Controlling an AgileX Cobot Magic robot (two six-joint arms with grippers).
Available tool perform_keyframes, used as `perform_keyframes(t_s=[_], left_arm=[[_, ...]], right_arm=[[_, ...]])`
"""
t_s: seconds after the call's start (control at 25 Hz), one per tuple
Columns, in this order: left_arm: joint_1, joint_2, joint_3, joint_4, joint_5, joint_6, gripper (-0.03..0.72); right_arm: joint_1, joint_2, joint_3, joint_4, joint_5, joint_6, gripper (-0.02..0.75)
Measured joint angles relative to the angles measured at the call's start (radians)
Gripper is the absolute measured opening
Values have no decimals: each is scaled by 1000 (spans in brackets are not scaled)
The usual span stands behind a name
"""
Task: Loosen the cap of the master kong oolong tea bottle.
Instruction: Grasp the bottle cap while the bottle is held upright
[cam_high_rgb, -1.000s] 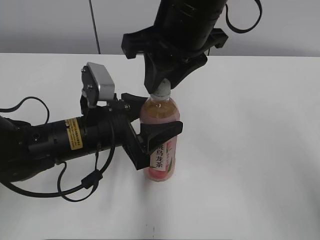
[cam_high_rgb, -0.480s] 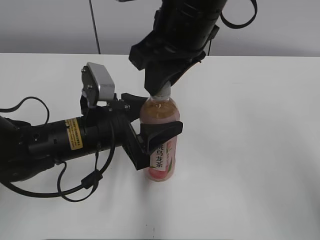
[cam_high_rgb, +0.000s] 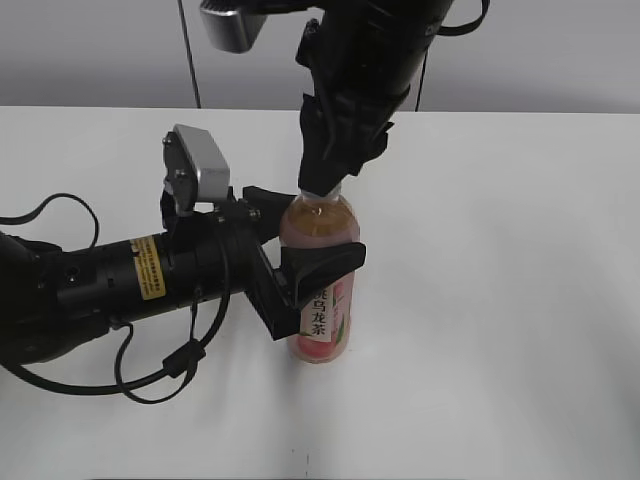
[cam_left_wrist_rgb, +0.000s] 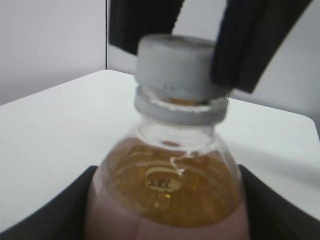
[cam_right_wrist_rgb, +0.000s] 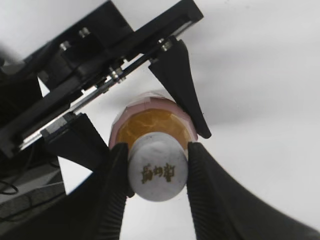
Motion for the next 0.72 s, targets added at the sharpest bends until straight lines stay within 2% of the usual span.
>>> perform_keyframes(t_s=[0.28,0.72], left_arm=[[0,0,0,0,0,0,465],[0,0,0,3,0,0,465]], right_arm=[[1,0,0,0,0,-347,275],[1,0,0,0,3,-777,275]])
